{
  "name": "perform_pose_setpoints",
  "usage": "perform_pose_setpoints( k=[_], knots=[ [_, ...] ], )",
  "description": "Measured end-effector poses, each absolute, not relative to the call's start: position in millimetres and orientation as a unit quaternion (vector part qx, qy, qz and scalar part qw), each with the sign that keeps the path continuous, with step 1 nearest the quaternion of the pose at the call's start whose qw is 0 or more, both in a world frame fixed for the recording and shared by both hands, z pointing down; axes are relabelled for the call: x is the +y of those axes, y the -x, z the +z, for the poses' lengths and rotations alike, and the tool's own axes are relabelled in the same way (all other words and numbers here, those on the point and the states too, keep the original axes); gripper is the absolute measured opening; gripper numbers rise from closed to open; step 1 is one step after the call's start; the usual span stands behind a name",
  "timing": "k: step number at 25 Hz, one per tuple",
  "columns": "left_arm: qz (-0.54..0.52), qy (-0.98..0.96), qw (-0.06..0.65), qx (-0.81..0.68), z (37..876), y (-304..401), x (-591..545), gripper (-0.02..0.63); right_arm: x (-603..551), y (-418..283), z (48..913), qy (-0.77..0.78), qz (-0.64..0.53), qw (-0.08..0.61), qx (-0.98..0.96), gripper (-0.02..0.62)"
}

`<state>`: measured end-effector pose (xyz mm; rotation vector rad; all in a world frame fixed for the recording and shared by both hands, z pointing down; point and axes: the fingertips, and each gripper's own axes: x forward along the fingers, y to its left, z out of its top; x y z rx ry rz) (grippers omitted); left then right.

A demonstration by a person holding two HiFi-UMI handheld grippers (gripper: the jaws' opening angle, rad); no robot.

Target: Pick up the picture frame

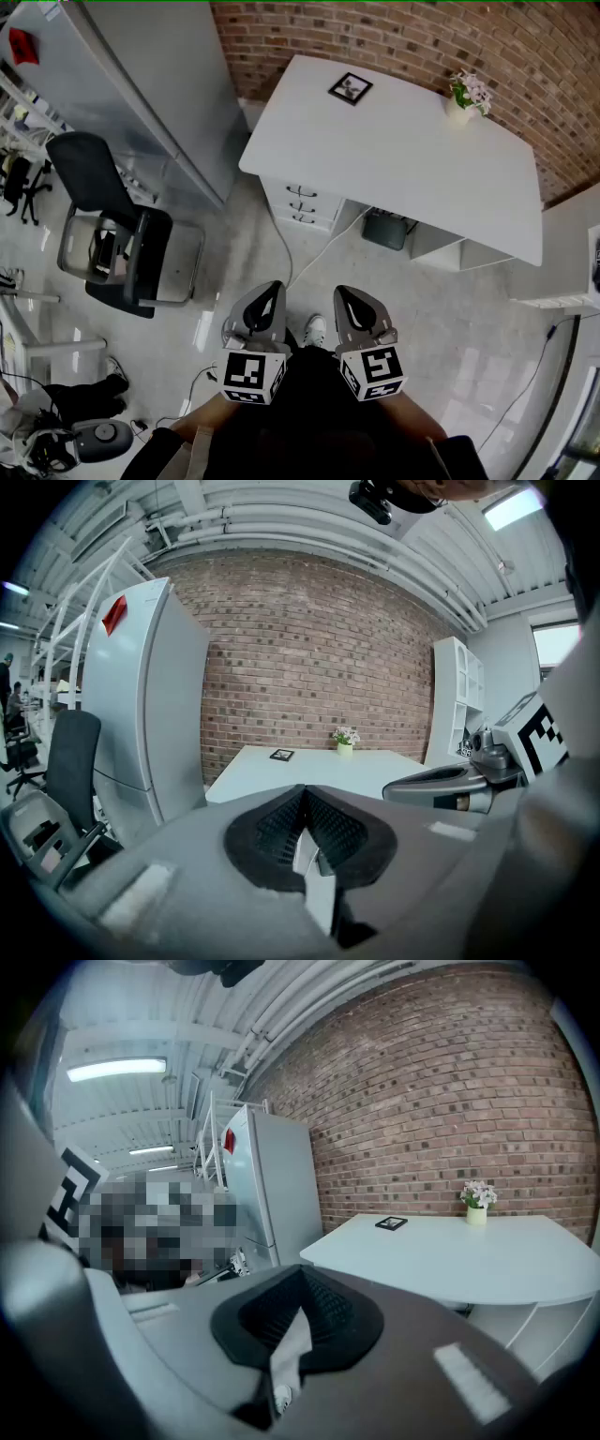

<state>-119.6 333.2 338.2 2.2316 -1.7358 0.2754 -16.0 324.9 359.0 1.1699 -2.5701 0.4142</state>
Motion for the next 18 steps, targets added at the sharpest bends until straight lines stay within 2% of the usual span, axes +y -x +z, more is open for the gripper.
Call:
perform_pose_setpoints(
  k=[18],
  knots=[
    [0.088,-0.78,0.146,-0.602,336.1,121.1,332.5,0.0,316.9,8.3,357.4,-0.428,0.162,0.123,-0.881,0.002]
  ],
)
